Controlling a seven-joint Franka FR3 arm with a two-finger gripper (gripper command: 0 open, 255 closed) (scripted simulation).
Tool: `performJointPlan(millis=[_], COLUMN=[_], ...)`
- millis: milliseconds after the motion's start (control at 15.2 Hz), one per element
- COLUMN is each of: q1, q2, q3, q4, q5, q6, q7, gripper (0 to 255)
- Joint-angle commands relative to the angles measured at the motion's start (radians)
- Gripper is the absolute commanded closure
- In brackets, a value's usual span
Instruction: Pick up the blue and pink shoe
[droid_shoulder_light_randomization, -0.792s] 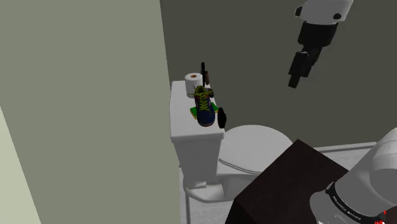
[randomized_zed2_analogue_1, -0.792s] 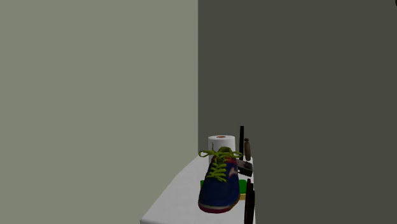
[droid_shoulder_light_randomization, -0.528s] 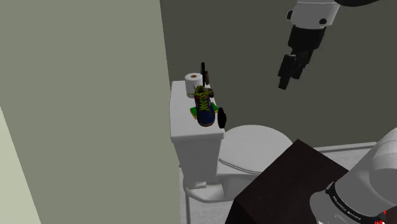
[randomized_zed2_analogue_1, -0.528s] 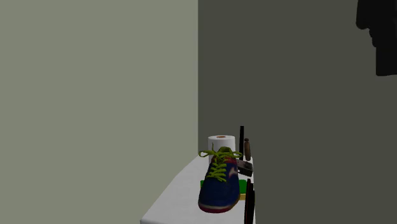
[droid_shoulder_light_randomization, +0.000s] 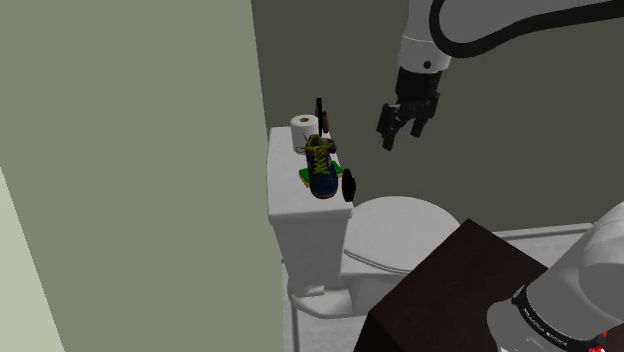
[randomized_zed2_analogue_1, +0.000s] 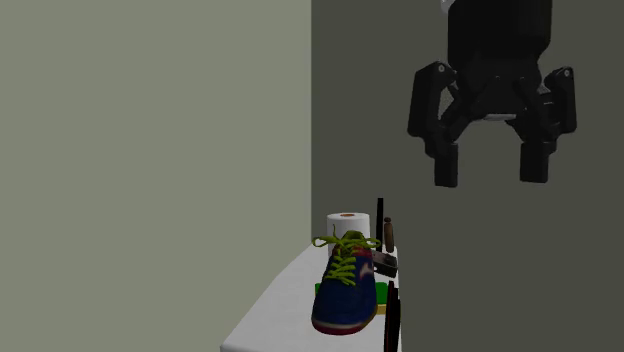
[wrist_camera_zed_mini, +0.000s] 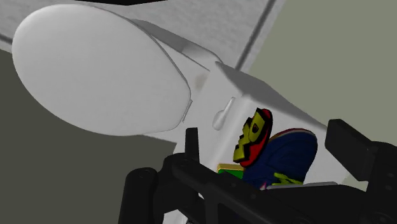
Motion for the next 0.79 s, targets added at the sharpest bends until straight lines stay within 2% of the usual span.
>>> performJointPlan(millis=[0,330,726], q1=[-0.009,-0.03,-0.043], q2=[0.072,0.254,0.483], q3=[0.024,0.077,0.113], q4=[0.027,0.118,0.273], q5=[-0.002,-0.033,-0.114], q6=[0.058,0.174,0.267], q7=[0.056,0.199,0.379], gripper=[0,0,0])
